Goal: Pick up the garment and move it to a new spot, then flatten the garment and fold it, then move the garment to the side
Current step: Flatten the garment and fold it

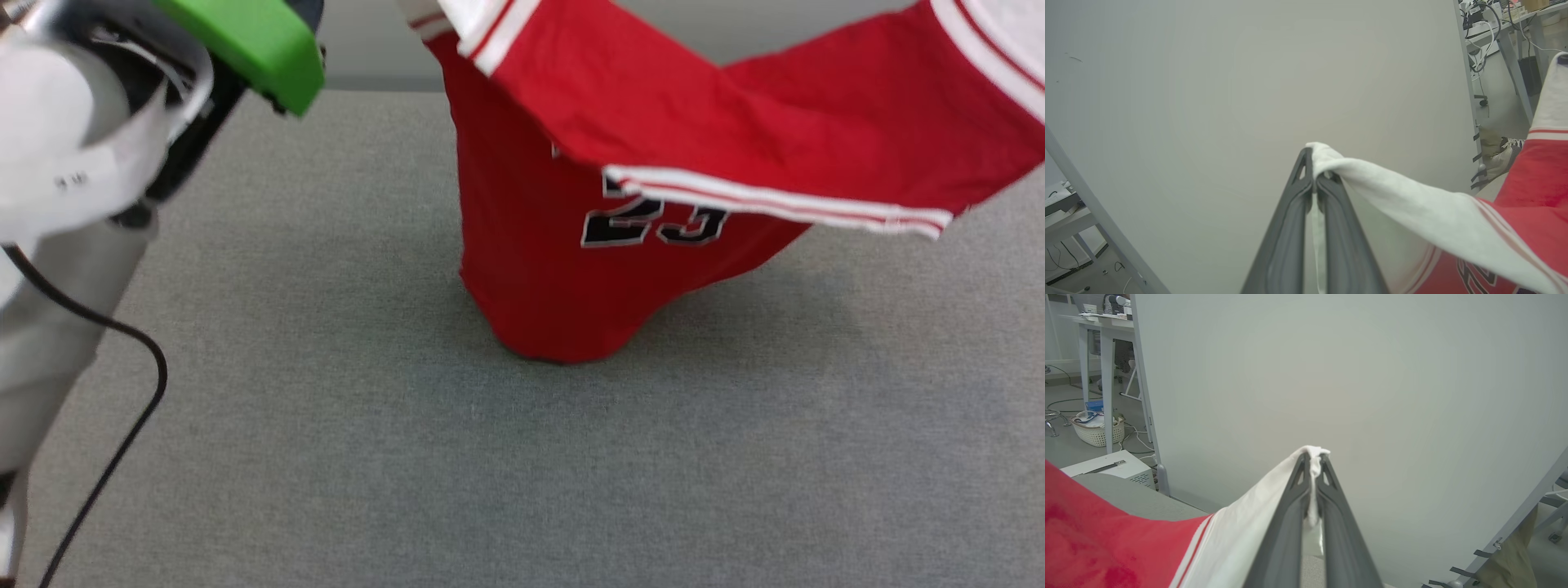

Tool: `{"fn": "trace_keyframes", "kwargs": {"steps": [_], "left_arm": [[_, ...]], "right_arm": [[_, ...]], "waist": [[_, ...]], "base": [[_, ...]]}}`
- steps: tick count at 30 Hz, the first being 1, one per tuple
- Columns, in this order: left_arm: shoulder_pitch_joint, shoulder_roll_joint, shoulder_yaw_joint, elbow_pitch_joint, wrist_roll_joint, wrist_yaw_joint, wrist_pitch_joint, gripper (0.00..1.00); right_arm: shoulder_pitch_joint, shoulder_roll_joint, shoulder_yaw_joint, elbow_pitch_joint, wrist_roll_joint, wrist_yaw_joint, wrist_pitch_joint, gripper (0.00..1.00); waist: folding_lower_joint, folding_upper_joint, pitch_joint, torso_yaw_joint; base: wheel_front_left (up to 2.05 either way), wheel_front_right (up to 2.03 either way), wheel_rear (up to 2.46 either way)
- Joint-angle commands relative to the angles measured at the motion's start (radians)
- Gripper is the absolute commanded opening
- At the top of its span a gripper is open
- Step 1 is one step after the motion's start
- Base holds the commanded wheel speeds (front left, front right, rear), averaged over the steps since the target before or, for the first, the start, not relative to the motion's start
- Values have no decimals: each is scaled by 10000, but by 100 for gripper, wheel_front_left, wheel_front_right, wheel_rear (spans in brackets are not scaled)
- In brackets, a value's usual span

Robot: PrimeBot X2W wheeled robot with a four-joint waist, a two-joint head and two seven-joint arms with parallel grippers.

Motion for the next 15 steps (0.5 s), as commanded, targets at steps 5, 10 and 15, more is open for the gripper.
{"fn": "trace_keyframes", "kwargs": {"steps": [5,10,15], "left_arm": [[-2156,-489,181,1495,162,-394,-232,0],[-3973,-795,210,2927,544,-595,-679,0],[-5630,-1187,232,4169,836,-710,-1381,0]], "right_arm": [[-2857,287,759,1387,-468,-6,-101,0],[-5128,476,1354,2710,-952,-6,-445,0],[-7140,734,1707,4054,-1559,-6,-1164,0]], "waist": [[0,0,2088,-269],[0,0,2929,-354],[0,0,3509,-457]], "base": [[0,0,0],[0,0,0],[0,0,0]]}}
